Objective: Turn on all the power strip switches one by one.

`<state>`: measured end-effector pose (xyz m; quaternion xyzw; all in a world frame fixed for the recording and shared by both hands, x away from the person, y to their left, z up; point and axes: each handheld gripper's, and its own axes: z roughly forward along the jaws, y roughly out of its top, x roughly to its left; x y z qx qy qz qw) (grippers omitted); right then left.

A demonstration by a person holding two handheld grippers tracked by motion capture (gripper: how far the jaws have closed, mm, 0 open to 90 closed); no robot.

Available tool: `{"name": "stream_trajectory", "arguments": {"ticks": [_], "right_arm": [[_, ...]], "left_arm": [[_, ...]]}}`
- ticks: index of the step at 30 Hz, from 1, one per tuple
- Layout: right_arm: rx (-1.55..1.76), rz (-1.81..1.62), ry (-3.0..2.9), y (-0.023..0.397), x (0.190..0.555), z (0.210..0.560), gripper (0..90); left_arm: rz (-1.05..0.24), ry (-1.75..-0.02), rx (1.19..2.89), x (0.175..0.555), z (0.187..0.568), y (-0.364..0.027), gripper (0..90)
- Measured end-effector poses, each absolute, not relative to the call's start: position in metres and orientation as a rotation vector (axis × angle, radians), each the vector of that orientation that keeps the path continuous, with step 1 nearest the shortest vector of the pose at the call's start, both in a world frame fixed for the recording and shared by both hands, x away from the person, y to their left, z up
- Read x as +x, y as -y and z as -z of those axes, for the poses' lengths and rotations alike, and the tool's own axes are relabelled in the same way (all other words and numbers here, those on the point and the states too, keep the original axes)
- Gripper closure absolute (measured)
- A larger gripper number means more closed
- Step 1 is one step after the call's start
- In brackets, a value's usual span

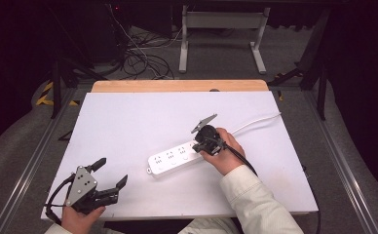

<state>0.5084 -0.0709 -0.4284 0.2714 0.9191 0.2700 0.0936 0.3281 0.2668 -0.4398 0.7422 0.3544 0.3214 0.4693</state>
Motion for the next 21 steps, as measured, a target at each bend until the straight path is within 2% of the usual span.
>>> {"name": "stream_trajectory", "arguments": {"ticks": [21], "right_arm": [[0.796,-0.725,-2.726,0.0662,0.5084,0.4352,90.0]], "left_arm": [[-0.796,-0.863,1.827,0.3283,0.4397,-0.2667,17.0]]}}
